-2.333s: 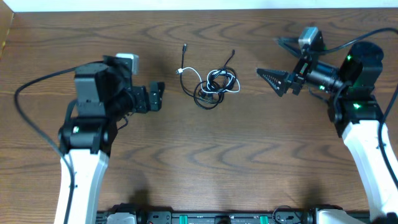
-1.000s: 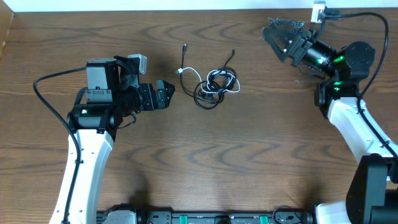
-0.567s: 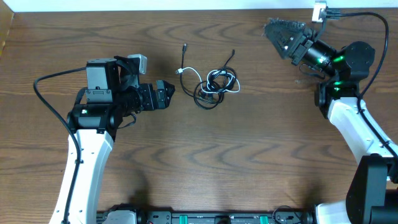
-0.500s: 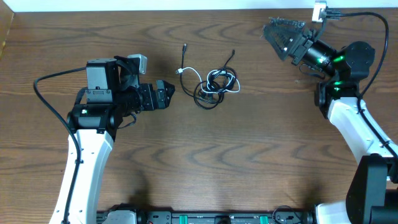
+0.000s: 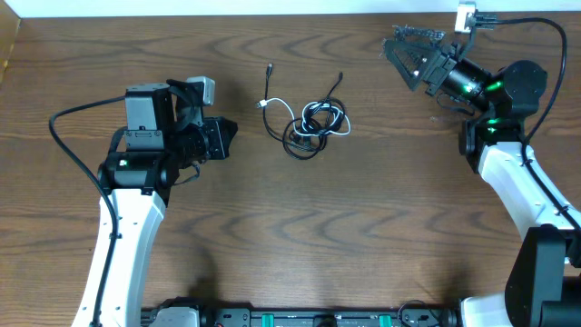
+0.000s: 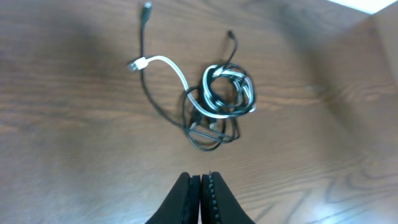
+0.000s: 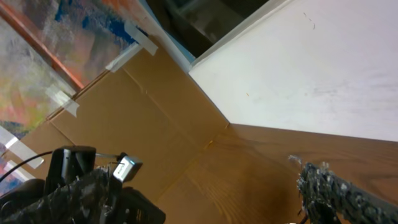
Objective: Untangle cables
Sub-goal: 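Raise both arms and move the grippers toward the cable bundle, then lower the right gripper onto the cable bundle and grasp the loops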
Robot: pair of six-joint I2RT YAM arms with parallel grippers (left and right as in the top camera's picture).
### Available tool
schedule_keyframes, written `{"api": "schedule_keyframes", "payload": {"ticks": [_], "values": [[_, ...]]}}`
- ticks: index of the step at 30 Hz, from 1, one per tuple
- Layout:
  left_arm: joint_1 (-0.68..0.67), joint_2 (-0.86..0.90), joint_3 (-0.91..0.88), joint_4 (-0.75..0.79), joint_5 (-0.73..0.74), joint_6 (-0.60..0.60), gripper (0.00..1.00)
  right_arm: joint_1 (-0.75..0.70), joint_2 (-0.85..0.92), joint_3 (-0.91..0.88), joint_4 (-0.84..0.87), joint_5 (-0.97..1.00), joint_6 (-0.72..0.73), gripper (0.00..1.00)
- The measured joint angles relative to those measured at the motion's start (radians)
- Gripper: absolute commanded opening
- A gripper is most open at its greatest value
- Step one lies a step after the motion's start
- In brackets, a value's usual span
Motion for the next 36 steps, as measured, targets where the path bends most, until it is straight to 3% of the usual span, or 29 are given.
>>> {"api": "schedule_keyframes", "payload": {"ticks": [3, 5, 6, 7, 10, 11, 13, 14, 16, 18, 24, 26, 30, 32, 36], "values": [[0.000, 0.000, 0.000, 0.050, 0.052, 0.001, 0.85, 0.000, 0.000, 0.000, -0.002, -0.011, -0.004, 0.95], [0.000, 0.000, 0.000, 0.077, 0.089, 0.000, 0.83, 0.000, 0.000, 0.000, -0.003, -0.021, -0.005, 0.95], [0.000, 0.000, 0.000, 0.087, 0.101, 0.000, 0.39, 0.000, 0.000, 0.000, -0.004, -0.026, -0.006, 0.95], [0.000, 0.000, 0.000, 0.094, 0.114, -0.007, 0.11, 0.000, 0.000, 0.000, -0.007, -0.031, -0.008, 0.95], [0.000, 0.000, 0.000, 0.106, 0.134, -0.005, 0.08, 0.000, 0.000, 0.000, -0.050, -0.039, -0.032, 0.95], [0.000, 0.000, 0.000, 0.107, 0.138, -0.006, 0.28, 0.000, 0.000, 0.000, -0.076, -0.039, -0.047, 0.95], [0.000, 0.000, 0.000, 0.118, 0.143, -0.001, 0.82, 0.002, 0.000, 0.001, -0.145, -0.036, -0.084, 0.96], [0.000, 0.000, 0.000, 0.121, 0.145, -0.003, 0.94, 0.003, 0.000, 0.001, -0.180, -0.032, -0.104, 0.96], [0.000, 0.000, 0.000, 0.122, 0.146, -0.004, 0.99, 0.011, 0.000, 0.001, -0.259, -0.016, -0.152, 0.96], [0.000, 0.000, 0.000, 0.124, 0.146, -0.006, 0.98, 0.027, 0.000, 0.001, -0.326, 0.003, -0.200, 0.99], [0.000, 0.000, 0.000, 0.128, 0.092, -0.006, 0.98, 0.094, 0.000, 0.009, -0.486, 0.074, -0.322, 0.97], [0.000, 0.000, 0.000, 0.128, 0.051, -0.008, 0.98, 0.115, 0.000, 0.043, -0.644, 0.120, -0.375, 0.94], [0.000, 0.000, 0.000, 0.127, -0.069, -0.011, 0.98, 0.149, 0.020, 0.227, -1.049, 0.276, -0.500, 0.98], [0.000, 0.000, 0.000, 0.128, -0.122, -0.013, 0.98, 0.167, 0.046, 0.346, -1.196, 0.354, -0.546, 0.95], [0.000, 0.000, 0.000, 0.126, -0.203, -0.016, 0.98, 0.198, 0.109, 0.534, -1.367, 0.475, -0.608, 0.78]]}}
